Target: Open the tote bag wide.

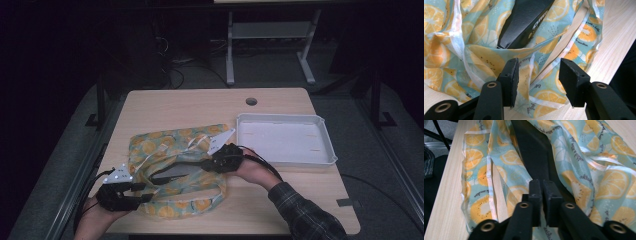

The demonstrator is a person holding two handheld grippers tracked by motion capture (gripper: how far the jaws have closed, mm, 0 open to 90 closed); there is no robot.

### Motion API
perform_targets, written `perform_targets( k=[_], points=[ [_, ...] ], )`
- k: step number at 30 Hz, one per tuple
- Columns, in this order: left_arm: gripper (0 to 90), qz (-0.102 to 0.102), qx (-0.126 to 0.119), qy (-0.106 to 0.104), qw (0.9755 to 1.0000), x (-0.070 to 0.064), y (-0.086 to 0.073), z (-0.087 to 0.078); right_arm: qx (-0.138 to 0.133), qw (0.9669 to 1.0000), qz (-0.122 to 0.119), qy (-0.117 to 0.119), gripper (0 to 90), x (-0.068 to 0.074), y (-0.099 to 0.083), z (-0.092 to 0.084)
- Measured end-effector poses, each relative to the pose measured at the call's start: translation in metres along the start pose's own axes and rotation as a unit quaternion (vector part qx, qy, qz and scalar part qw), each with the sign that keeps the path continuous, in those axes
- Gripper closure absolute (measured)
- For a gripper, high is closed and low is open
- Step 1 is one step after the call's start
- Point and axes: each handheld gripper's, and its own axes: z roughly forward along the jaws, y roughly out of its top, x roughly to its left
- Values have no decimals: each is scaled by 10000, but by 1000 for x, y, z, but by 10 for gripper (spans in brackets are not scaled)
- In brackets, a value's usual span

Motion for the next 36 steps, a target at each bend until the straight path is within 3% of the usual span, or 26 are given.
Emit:
perform_targets(
  k=[5,14,20,27,36],
  points=[
    [499,-22,-22,-15,10000,-1,0,0,-4,10000,-43,27,893,1,-1,-2],
    [499,-39,-81,-13,10000,-1,0,-3,49,9997,-188,112,894,17,-8,-8],
    [499,-24,-75,-15,10000,-1,0,-3,395,9986,-287,182,894,28,-19,-1],
    [499,-14,-73,-11,10000,-1,0,-4,857,9955,-344,234,894,30,-30,19],
    [500,56,-204,53,9998,-3,10,-8,1117,9924,-454,247,894,34,-33,31]
  ],
)
